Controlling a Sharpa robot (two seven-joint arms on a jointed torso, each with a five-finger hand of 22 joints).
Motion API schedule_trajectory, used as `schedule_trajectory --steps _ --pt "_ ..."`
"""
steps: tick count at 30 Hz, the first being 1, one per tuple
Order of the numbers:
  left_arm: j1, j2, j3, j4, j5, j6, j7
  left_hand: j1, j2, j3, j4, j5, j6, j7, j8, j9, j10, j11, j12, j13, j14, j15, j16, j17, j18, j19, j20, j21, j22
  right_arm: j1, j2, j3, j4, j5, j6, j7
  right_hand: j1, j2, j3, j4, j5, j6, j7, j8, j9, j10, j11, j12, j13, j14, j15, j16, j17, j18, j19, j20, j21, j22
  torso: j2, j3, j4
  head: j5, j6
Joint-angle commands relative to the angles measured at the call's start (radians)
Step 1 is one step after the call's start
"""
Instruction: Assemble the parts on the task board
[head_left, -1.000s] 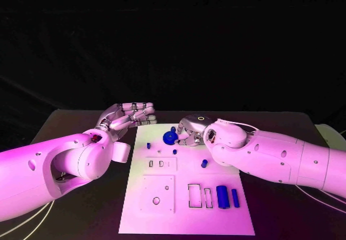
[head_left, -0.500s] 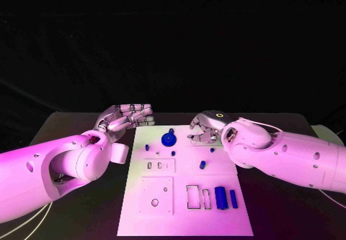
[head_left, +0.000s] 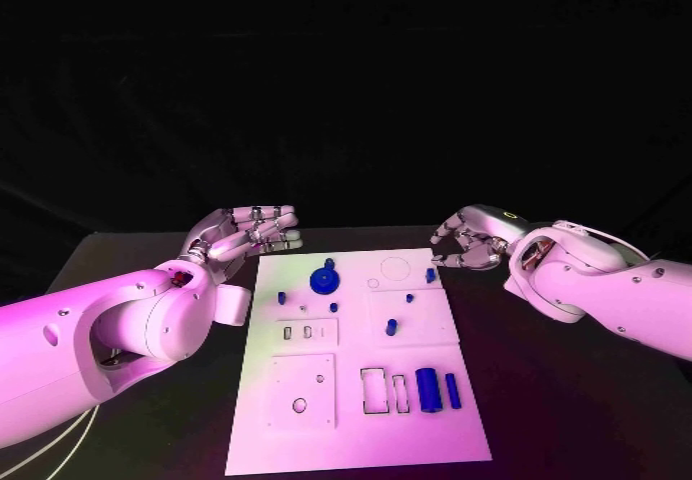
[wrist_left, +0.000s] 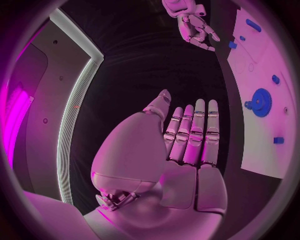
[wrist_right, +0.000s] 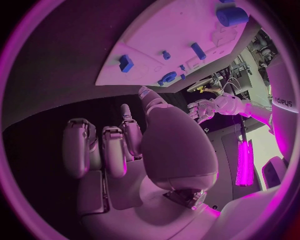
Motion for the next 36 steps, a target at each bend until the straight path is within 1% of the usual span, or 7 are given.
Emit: schedule_trajectory --steps 1,3,9,15,19,23,36 --pt "0.001 0.004 0.001 -0.002 0.002 0.023 0.006 0.003 0.008 -0.002 -0.006 0.002 0.001 0.010 -0.005 -0.001 -0.003 0.005 -0.003 -0.002 -0.004 0.003 -0.005 0.002 0.005 -0.008 0.002 -0.007 -0.001 -0.006 -0.002 -0.001 -0.029 0.075 0.036 0.078 0.011 -0.009 -0.004 -0.008 -0.003 -0.018 0.005 -0.010 -0.004 -0.011 0.004 -0.008 0.025 0.086 -0.001 0.002 0.189 0.003 -0.007 -0.002 -0.008 0.068 -0.003 0.0041 -0.0021 -0.002 -0.001" --pt "0.000 0.005 0.001 -0.004 0.002 0.024 0.006 0.003 0.008 -0.002 -0.006 0.002 0.001 0.010 -0.005 -0.001 -0.003 0.005 -0.003 -0.002 -0.004 0.003 -0.005 0.002 0.005 -0.008 0.002 -0.007 -0.001 -0.011 0.000 -0.001 -0.044 0.081 0.044 0.083 0.014 -0.011 -0.009 -0.010 0.002 -0.027 0.010 -0.017 -0.007 -0.015 0.008 -0.012 0.022 0.087 0.002 0.002 0.190 0.003 -0.008 0.000 -0.011 0.066 -0.003 0.0049 -0.0020 -0.002 -0.003" --pt "0.000 0.005 0.000 -0.008 0.002 0.026 0.006 0.003 0.008 -0.002 -0.006 0.002 0.001 0.010 -0.005 -0.001 -0.003 0.005 -0.003 -0.002 -0.004 0.003 -0.005 0.002 0.005 -0.008 0.002 -0.007 -0.001 -0.026 0.013 -0.002 -0.072 0.090 0.068 0.092 0.019 -0.012 -0.016 -0.011 0.010 -0.039 0.014 -0.025 -0.010 -0.019 0.012 -0.016 0.019 0.086 0.006 0.002 0.189 0.005 -0.012 0.004 -0.017 0.061 -0.002 0.0038 -0.0020 -0.005 -0.005" --pt "0.000 0.003 0.000 -0.010 0.002 0.026 0.006 0.003 0.008 -0.002 -0.006 0.002 0.001 0.010 -0.005 -0.001 -0.003 0.005 -0.003 -0.002 -0.004 0.003 -0.005 0.002 0.005 -0.008 0.002 -0.007 -0.001 -0.036 0.022 -0.002 -0.083 0.093 0.082 0.093 0.021 -0.011 -0.018 -0.012 0.015 -0.042 0.015 -0.028 -0.011 -0.020 0.013 -0.016 0.018 0.087 0.007 0.002 0.190 0.005 -0.013 0.005 -0.018 0.060 -0.001 0.0031 -0.0016 -0.004 -0.008" --pt "0.000 0.002 0.000 -0.012 0.002 0.025 0.006 0.003 0.008 -0.002 -0.006 0.002 0.001 0.010 -0.005 -0.001 -0.003 0.005 -0.003 -0.002 -0.004 0.003 -0.005 0.002 0.005 -0.008 0.002 -0.007 -0.001 -0.041 0.027 -0.002 -0.089 0.093 0.092 0.093 0.022 -0.011 -0.018 -0.012 0.016 -0.043 0.015 -0.029 -0.012 -0.020 0.014 -0.016 0.019 0.087 0.008 0.002 0.190 0.005 -0.013 0.005 -0.019 0.060 -0.002 0.0029 -0.0015 -0.009 -0.012" --pt "0.000 0.002 0.000 -0.012 0.002 0.026 0.006 0.003 0.008 -0.002 -0.006 0.002 0.001 0.010 -0.005 -0.001 -0.003 0.005 -0.003 -0.002 -0.004 0.003 -0.005 0.002 0.005 -0.008 0.002 -0.007 -0.001 -0.045 0.033 -0.002 -0.095 0.093 0.099 0.091 0.023 -0.010 -0.019 -0.012 0.018 -0.044 0.016 -0.029 -0.012 -0.018 0.014 -0.015 0.020 0.087 0.008 0.004 0.193 0.005 -0.012 0.006 -0.018 0.062 -0.002 0.0031 -0.0027 -0.003 -0.013" --pt "0.000 0.002 0.000 -0.014 0.002 0.026 0.005 0.004 0.008 -0.001 -0.007 0.002 0.001 0.010 -0.005 -0.001 -0.003 0.005 -0.002 -0.001 -0.004 0.003 -0.007 0.002 0.005 -0.008 0.002 -0.007 -0.001 -0.053 0.061 -0.002 -0.124 0.093 0.110 0.085 0.022 0.002 -0.022 -0.009 0.010 -0.034 0.019 -0.025 -0.010 -0.014 0.017 -0.008 0.026 0.089 0.011 0.006 0.198 0.003 -0.007 0.009 -0.014 0.068 -0.002 0.0034 -0.0014 -0.001 -0.019"
